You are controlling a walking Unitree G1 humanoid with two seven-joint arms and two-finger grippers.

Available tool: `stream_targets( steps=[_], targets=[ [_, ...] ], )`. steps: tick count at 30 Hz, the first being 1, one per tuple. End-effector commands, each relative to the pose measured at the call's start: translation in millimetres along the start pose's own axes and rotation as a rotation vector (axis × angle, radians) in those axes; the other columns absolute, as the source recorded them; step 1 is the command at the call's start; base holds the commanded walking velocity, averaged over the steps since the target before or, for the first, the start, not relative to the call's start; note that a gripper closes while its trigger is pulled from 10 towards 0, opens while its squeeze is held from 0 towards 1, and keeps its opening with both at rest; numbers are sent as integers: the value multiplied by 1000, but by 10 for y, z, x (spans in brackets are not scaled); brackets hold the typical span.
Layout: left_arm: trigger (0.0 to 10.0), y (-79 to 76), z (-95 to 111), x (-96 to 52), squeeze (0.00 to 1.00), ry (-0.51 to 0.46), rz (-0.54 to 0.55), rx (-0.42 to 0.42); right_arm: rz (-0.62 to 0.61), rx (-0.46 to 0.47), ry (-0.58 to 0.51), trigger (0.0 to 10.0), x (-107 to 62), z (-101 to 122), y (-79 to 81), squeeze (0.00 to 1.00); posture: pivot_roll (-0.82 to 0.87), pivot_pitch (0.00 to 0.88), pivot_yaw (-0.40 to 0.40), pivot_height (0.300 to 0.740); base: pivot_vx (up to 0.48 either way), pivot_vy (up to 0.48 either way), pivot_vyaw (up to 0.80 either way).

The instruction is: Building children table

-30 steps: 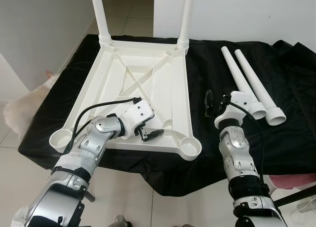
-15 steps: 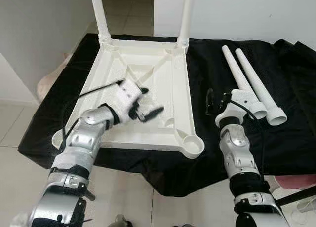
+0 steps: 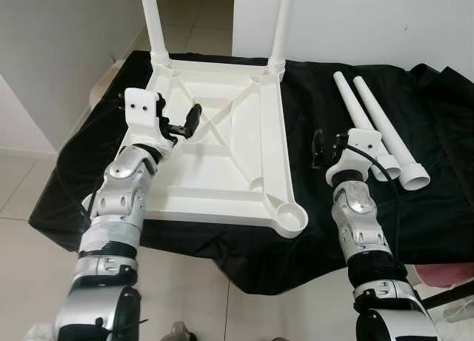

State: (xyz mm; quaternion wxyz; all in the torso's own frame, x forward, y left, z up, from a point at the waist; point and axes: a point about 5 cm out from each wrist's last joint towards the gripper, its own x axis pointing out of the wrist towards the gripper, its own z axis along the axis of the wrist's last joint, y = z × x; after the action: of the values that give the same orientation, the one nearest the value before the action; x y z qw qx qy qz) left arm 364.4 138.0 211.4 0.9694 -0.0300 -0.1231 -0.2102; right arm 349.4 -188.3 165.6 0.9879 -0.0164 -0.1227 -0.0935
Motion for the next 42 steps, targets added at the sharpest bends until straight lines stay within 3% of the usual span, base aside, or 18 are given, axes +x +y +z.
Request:
stream_targets(
  steps=[1, 6, 8, 9, 18, 28, 32, 34, 35, 38, 42],
  targets=[
    [10000, -89, -12, 24, 0, 2, 45, 4, -80, -24, 15, 10000, 30, -21, -166, 0, 3, 12, -34, 740, 0, 0, 0],
    [10000, -149, -11, 28, 0, -7, 38, -26, -126, -38, 27, 10000, 35, -43, -290, 0, -1, 16, -35, 740, 0, 0, 0],
    [10000, -290, 12, 48, 0, -7, -24, 47, -162, -66, 18, 10000, 51, -33, -436, 0, -1, 26, -35, 740, 0, 0, 0],
    [10000, -342, 13, 73, 0, 2, -46, 38, -174, -72, 23, 10000, 60, -36, -483, 0, -1, 34, -34, 740, 0, 0, 0],
    [10000, -422, 81, 110, 0, -33, -71, 105, -199, -89, 8, 10000, 91, 4, -550, 0, -6, 54, -34, 740, 0, 0, 0],
    [10000, -235, 194, 85, 0, -126, 85, -9, -50, -43, -141, 10000, 76, 224, -276, 0, -12, 45, -39, 740, 0, 0, 0],
    [10000, -91, 96, -75, 0, -134, 136, -72, 14, -1, -174, 10000, -42, 229, -112, 0, -11, 25, -36, 740, 0, 0, 0],
    [10000, -91, 96, -75, 0, -134, 136, -72, 14, -1, -174, 10000, -42, 229, -112, 0, -11, 25, -36, 740, 0, 0, 0],
    [10000, -23, 33, -197, 0, -133, 173, -25, 57, 23, -169, 10000, -162, 153, -6, 0, -13, 20, -27, 740, 0, 0, 0],
    [10000, 16, -23, -300, 0, -112, 193, 45, 81, 31, -171, 10000, -277, 94, 71, 0, -11, 21, -24, 740, 0, 0, 0],
    [10000, 41, -58, -363, 0, -103, 197, 69, 96, 53, -174, 10000, -336, 79, 113, 0, -11, 23, -22, 740, 0, 0, 0]
  ],
)
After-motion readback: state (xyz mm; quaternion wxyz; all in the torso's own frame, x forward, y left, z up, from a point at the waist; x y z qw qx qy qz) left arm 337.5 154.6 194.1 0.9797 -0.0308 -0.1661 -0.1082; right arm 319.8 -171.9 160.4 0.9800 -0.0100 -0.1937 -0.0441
